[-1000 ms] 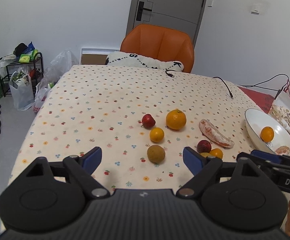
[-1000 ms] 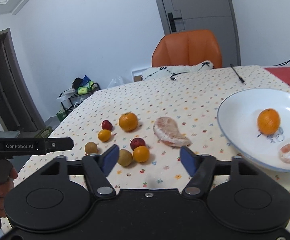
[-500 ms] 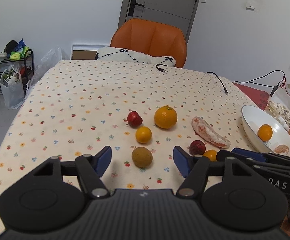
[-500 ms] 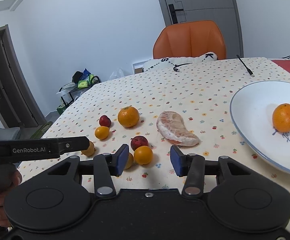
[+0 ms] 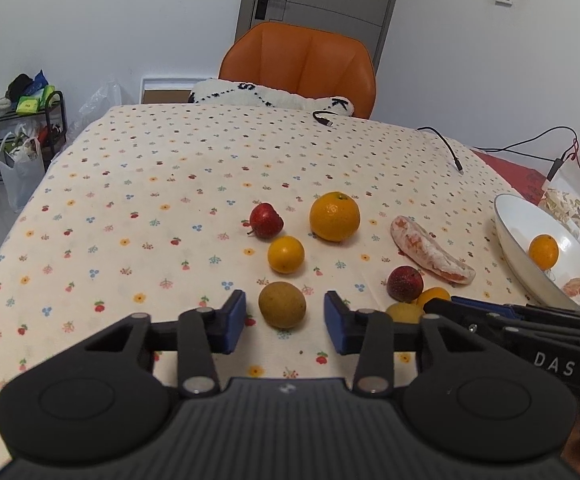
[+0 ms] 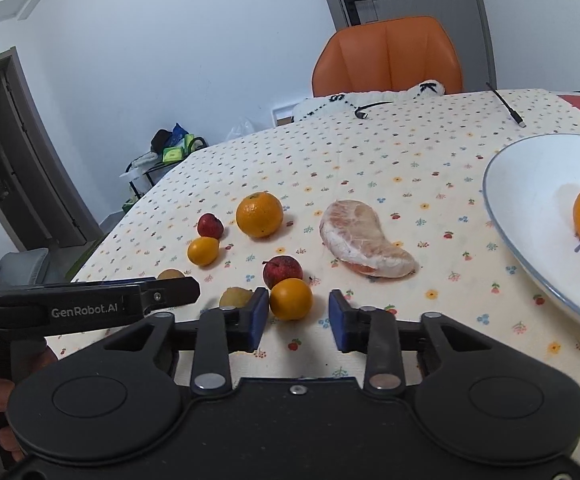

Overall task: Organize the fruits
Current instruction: 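Grasp the brown kiwi with the left tool while the right tool grasps a small tangerine, then carry the kiwi with the left tool while the right tool carries the tangerine to the plate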

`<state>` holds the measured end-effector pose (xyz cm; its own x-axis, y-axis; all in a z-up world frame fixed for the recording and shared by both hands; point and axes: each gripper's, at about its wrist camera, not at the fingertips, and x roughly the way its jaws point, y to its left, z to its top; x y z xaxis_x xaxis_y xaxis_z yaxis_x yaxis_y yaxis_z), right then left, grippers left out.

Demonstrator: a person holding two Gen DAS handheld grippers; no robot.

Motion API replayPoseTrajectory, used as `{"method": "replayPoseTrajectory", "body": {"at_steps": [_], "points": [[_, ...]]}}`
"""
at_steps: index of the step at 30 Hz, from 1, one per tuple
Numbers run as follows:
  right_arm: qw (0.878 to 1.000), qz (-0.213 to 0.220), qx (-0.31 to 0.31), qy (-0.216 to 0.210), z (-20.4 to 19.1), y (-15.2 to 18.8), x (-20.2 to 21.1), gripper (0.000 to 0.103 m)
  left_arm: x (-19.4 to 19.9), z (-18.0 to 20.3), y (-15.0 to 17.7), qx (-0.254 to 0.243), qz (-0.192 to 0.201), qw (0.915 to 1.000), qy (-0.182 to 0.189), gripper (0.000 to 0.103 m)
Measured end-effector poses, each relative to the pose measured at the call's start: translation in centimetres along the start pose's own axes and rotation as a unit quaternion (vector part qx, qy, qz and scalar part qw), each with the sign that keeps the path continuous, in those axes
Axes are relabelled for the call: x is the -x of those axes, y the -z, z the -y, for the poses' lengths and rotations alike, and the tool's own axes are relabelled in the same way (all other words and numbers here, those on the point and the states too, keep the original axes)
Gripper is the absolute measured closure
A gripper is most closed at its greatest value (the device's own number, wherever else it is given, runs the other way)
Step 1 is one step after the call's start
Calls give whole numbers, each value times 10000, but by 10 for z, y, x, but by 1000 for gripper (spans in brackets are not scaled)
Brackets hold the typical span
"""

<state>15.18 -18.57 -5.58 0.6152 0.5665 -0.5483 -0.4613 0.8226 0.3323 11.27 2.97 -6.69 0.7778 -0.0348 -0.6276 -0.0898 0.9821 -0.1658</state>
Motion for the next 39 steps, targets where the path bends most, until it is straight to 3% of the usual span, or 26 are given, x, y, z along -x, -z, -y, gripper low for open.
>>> {"method": "replayPoseTrajectory", "body": {"at_steps": [2,24,39], "points": [[9999,-31,-57,-108,1,0,0,82,0,-1,-1,46,-21,10000,37,79],[9986,519,-92,5,12,-5,46,82,30,31,-11,-130,332,9982,491,79],[9951,935,-138,301,28,-13,82,82,39,68,-20,-386,489,9945,845,79]]}}
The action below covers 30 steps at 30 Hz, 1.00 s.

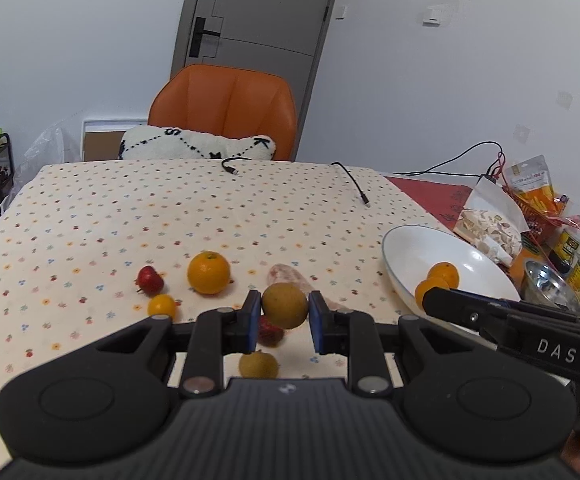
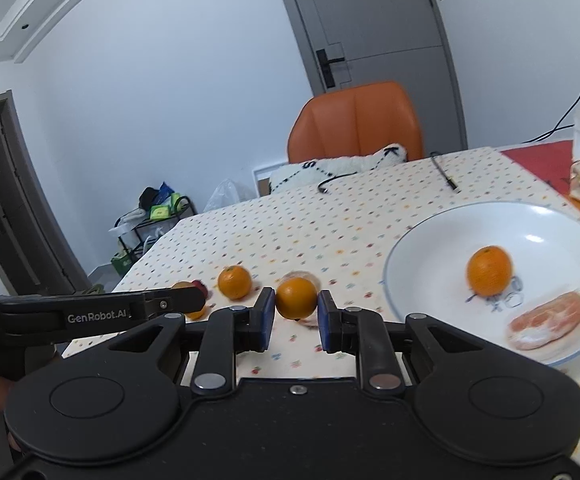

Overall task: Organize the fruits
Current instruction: 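Carry the kiwi with the left tool while the right tool carries the tangerine to the plate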

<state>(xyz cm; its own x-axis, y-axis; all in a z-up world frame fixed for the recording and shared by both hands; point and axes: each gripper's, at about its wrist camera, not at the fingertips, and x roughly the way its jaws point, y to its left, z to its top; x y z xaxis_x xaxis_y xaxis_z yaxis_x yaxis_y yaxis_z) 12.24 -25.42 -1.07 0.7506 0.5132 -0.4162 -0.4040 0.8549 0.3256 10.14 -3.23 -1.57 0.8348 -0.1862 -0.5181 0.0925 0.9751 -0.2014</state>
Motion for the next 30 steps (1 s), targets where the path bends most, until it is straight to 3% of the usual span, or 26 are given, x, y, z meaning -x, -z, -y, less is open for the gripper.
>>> {"method": "replayPoseTrajectory", "body": {"at_steps": [30], "points": [[9945,254,-533,860,77,8,44,82,-24,62,-8,-360,-4,9980,527,79]]}}
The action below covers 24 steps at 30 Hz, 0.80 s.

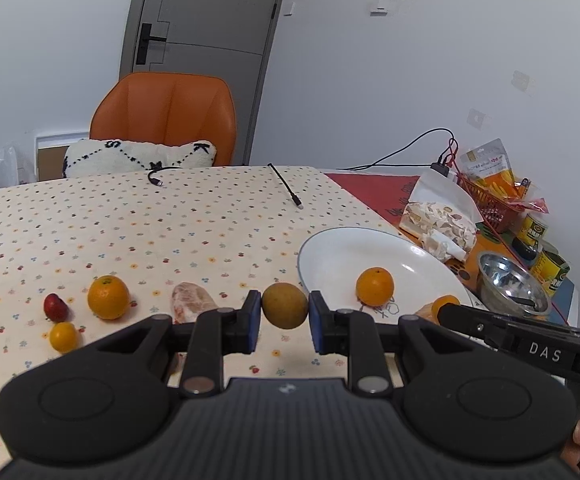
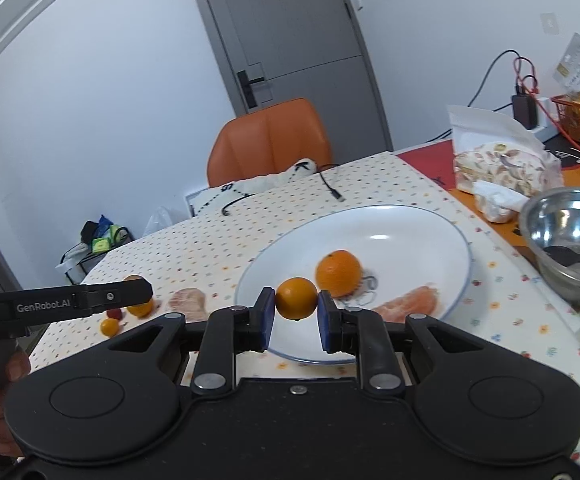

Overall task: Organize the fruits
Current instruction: 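Carry the kiwi with the left tool while the right tool carries the tangerine to the plate, then release the tangerine from the right tool while the left tool drops the kiwi into the plate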

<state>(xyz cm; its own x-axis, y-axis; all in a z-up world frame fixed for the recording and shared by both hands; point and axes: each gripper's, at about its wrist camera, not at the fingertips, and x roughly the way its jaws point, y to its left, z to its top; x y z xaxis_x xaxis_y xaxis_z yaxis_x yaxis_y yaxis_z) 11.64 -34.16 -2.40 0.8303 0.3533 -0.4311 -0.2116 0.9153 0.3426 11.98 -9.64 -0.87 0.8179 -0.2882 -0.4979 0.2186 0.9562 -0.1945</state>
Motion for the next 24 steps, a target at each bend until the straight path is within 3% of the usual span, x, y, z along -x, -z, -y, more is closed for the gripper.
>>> {"method": "replayPoseTrajectory", "body": {"at_steps": [14,18,24], "points": [[9998,-106,-51,142,9,2,-11,82,-16,13,-2,-50,-49,9997,214,79],[9999,-93,-57,116,7,3,-15,76,-22,20,-4,-104,-81,9995,271,79],[9999,-49,-21,154,11,1,-9,76,-33,30,-4,-164,-146,9990,378,79]]}}
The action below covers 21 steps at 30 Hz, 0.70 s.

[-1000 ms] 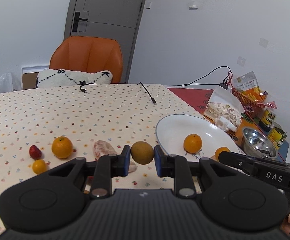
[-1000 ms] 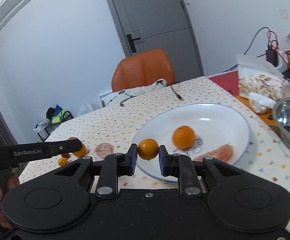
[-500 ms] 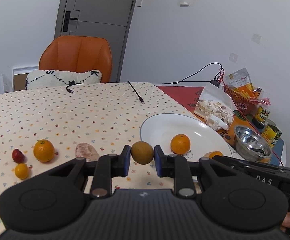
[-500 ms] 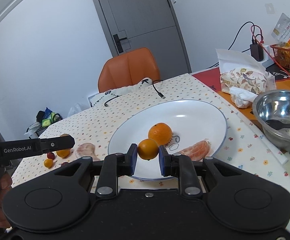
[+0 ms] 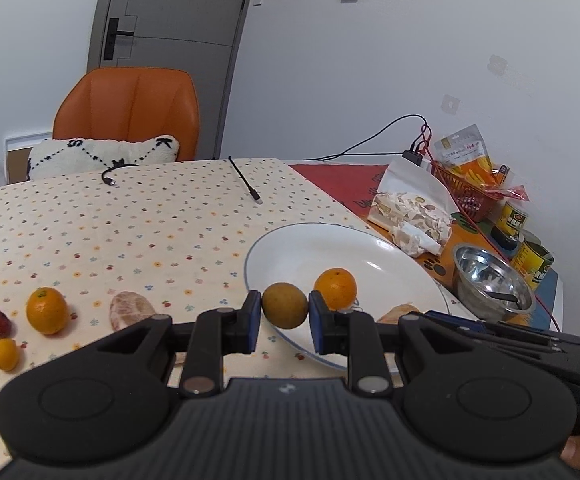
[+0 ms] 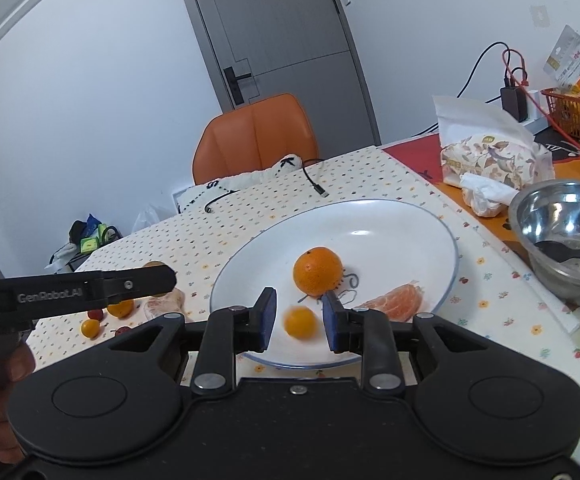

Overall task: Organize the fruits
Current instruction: 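Release the tangerine from the right tool while the left tool drops the kiwi into the plate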

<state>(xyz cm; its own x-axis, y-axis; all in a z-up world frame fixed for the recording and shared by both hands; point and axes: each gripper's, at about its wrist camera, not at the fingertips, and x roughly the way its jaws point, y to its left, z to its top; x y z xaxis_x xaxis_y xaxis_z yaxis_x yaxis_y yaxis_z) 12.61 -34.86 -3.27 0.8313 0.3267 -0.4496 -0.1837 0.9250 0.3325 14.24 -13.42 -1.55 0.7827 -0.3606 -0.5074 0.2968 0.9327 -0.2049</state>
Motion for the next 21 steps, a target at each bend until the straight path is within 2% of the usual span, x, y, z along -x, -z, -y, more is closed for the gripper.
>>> {"method": "replayPoseTrajectory", "body": {"at_steps": [14,18,21], "points": [[9996,62,-167,219,24,-1,17,76,-19,30,-4,-164,-77,9994,278,79],[9996,73,-190,216,24,-1,19,76,-22,32,-5,-116,-67,9997,228,79],[9995,74,-210,212,26,0,19,76,-20,31,-6,-132,-32,9998,176,74]]}}
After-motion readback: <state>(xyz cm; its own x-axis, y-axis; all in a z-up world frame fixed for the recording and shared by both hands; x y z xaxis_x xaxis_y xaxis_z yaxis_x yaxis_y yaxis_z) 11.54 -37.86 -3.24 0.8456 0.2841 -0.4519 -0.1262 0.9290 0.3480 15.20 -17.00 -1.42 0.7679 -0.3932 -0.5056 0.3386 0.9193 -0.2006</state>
